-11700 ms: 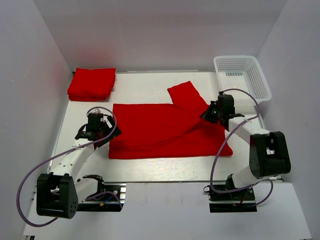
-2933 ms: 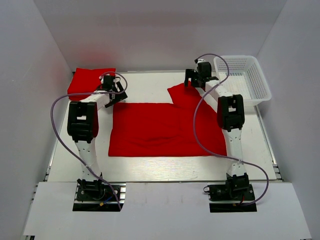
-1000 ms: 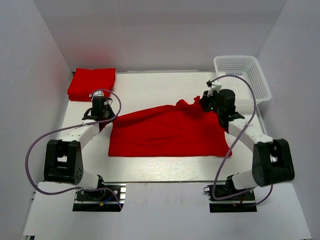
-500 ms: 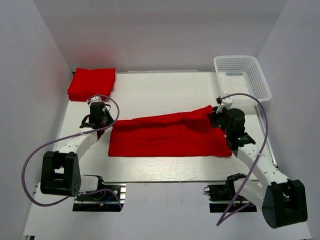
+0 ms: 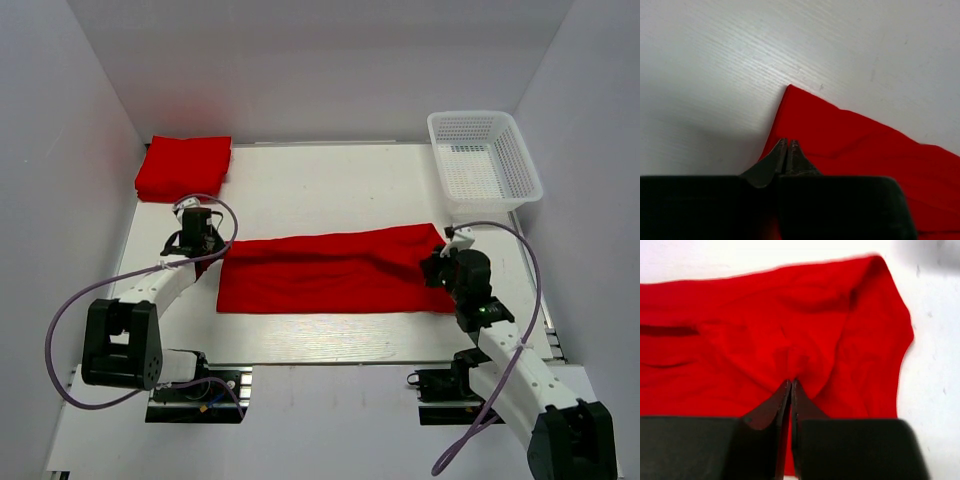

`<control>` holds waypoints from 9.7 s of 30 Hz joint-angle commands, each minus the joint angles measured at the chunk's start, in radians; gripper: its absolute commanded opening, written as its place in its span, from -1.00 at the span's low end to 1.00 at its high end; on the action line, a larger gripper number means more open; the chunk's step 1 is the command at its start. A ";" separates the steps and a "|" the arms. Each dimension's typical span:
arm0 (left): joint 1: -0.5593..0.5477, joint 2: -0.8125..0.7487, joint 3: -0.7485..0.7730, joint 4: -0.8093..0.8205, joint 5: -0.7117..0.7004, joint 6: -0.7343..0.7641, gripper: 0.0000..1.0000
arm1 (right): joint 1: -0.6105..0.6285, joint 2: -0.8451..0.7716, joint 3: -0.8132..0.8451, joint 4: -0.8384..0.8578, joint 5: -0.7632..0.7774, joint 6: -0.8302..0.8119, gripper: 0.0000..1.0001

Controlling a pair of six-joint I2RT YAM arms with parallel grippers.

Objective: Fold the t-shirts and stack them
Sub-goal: Fold the tshirt

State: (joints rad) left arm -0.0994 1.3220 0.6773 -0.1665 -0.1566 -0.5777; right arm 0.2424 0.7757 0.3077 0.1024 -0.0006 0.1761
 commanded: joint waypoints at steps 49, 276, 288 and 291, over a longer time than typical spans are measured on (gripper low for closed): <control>-0.016 0.123 -0.108 0.064 0.250 0.026 0.99 | 0.115 0.783 0.437 -0.130 -0.601 -0.012 0.80; -0.396 0.247 0.389 0.090 0.229 0.070 -1.00 | 0.393 0.579 0.547 -0.136 0.291 0.199 -1.00; -0.313 0.569 0.685 0.097 0.310 0.105 -1.00 | 0.245 0.867 0.783 -0.083 0.131 0.137 -1.00; -0.295 0.621 0.722 0.137 0.357 0.114 -1.00 | 0.219 0.895 0.804 -0.049 0.099 0.116 -1.00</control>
State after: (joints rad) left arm -0.4122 1.9354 1.3426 -0.0727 0.1463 -0.4828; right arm 0.4801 1.6604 1.0573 -0.0181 0.1452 0.3313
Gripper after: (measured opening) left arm 0.028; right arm 0.012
